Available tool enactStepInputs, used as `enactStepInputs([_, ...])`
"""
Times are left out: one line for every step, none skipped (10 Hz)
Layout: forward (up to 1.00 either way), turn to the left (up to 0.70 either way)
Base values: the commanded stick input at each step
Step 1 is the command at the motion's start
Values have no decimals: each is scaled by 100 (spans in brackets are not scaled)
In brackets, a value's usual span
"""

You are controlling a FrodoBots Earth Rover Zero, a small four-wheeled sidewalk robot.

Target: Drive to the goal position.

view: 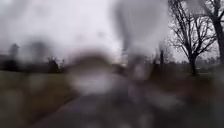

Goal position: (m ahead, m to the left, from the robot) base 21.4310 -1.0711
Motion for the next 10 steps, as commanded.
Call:
enactStepInputs([85,0])
enactStepInputs([85,0])
enactStepInputs([85,0])
enactStepInputs([85,0])
enactStepInputs([85,0])
enactStepInputs([85,0])
enactStepInputs([85,0])
enactStepInputs([85,0])
enactStepInputs([85,0])
enactStepInputs([85,0])
